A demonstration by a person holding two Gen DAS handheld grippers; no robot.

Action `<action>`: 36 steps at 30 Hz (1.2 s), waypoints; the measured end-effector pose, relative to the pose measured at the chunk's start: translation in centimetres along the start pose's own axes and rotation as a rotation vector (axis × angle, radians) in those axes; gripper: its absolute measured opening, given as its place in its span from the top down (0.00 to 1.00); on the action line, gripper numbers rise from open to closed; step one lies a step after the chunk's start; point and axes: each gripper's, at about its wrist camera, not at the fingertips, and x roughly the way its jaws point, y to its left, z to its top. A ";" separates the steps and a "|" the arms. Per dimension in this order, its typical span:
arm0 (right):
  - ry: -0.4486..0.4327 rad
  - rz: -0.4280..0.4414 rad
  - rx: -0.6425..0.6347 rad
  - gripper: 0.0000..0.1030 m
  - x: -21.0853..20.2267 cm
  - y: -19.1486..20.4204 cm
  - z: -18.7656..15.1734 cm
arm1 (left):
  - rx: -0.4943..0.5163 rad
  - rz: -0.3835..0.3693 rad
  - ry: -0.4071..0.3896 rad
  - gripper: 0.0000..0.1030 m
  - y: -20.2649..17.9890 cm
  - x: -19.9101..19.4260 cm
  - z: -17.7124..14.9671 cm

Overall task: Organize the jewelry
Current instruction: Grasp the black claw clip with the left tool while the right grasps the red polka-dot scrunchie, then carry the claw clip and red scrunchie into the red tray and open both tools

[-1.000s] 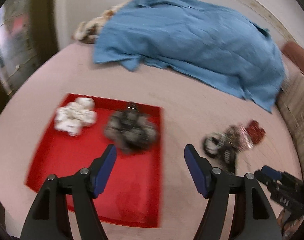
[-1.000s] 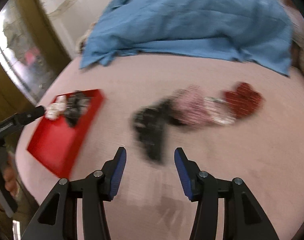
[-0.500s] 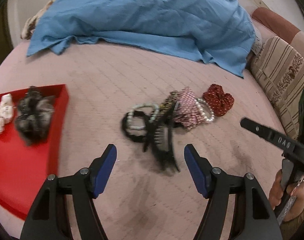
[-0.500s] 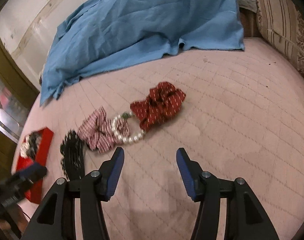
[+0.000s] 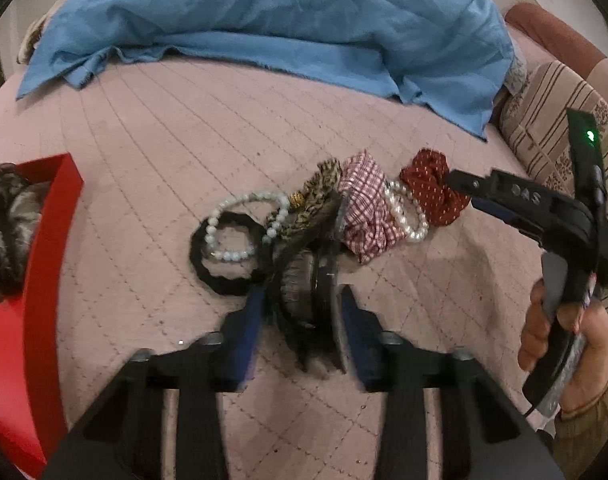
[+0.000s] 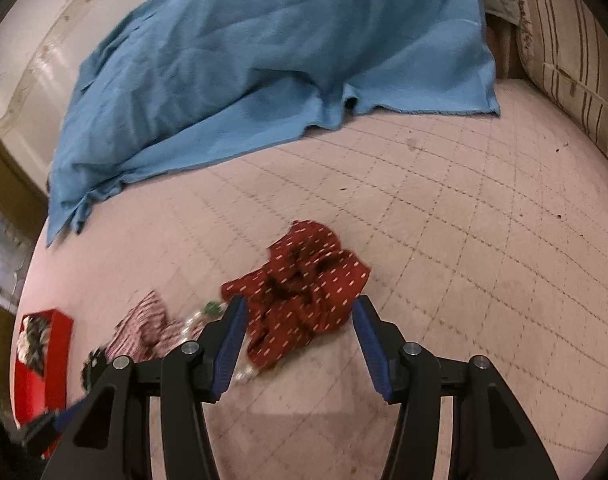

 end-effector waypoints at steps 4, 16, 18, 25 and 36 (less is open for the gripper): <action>0.020 -0.017 0.050 0.43 1.6 -1.0 0.2 | -0.011 -0.009 -0.013 0.68 0.2 0.1 0.0; 0.002 -0.005 0.102 0.93 0.3 -2.5 0.0 | -0.018 -0.030 -0.043 0.69 -0.1 -2.3 -0.6; -0.018 -0.007 0.097 0.93 -1.0 -2.6 -0.2 | -0.011 -0.033 -0.058 0.69 -0.2 -3.4 -0.9; -0.050 0.031 0.085 0.94 -5.1 -2.4 -1.8 | -0.020 -0.030 -0.100 0.69 0.0 -7.6 -2.6; -0.044 0.112 0.084 0.93 -9.8 -0.7 -6.3 | -0.068 0.035 -0.150 0.69 2.0 -12.3 -5.5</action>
